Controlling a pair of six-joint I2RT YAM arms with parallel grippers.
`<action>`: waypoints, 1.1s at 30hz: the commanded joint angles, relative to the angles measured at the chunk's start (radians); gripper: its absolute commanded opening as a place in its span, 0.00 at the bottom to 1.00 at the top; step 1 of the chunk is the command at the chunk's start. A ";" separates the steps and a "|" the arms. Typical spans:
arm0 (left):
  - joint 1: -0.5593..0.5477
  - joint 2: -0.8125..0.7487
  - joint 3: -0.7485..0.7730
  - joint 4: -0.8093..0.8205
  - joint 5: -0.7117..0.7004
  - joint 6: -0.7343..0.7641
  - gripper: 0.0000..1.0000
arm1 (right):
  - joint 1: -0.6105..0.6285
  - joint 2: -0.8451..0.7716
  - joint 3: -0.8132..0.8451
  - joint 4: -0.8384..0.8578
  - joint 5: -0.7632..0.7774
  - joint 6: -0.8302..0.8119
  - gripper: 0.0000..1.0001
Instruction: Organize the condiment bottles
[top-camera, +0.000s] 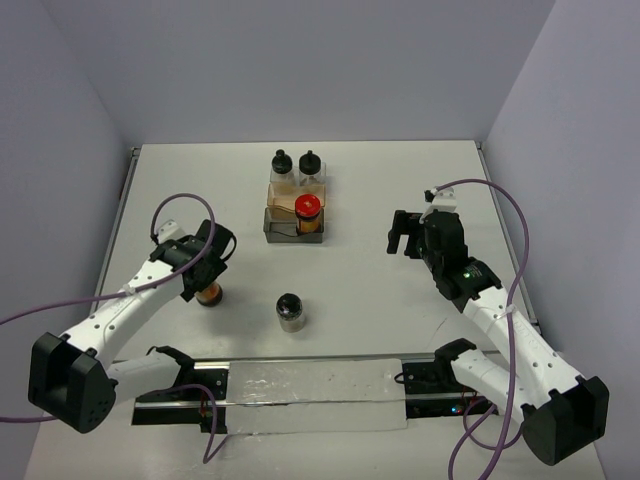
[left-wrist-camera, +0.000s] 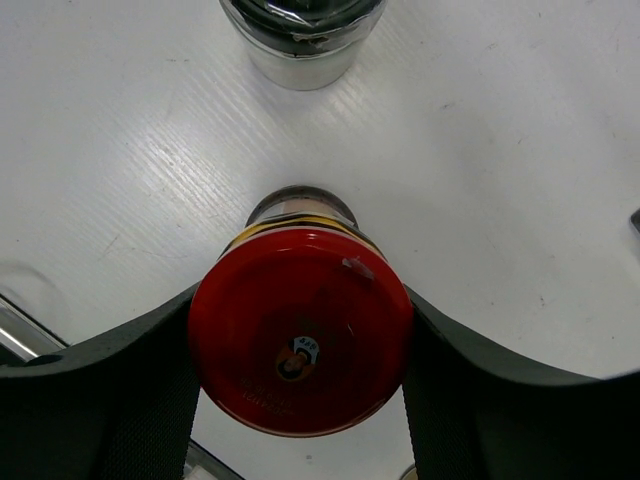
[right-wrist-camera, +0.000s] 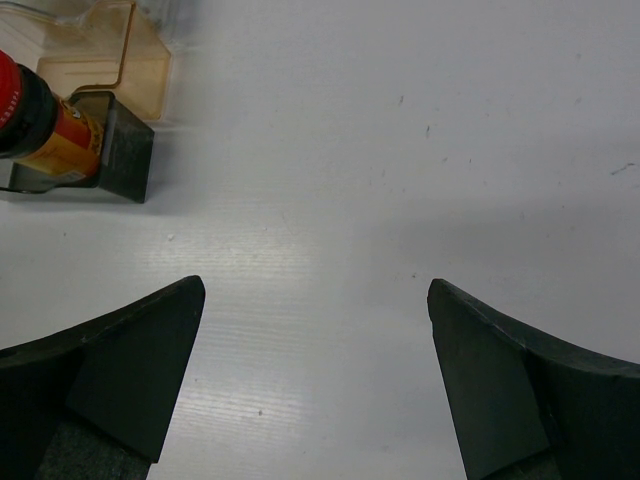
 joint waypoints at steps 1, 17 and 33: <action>0.008 -0.020 -0.018 0.042 -0.023 0.007 0.62 | 0.005 -0.021 0.017 0.011 -0.003 -0.001 1.00; 0.002 -0.010 0.372 0.036 0.077 0.524 0.10 | 0.006 -0.035 0.023 0.000 0.009 -0.001 1.00; -0.064 0.455 0.836 0.273 0.288 0.708 0.10 | 0.006 -0.029 0.055 -0.051 0.056 -0.001 1.00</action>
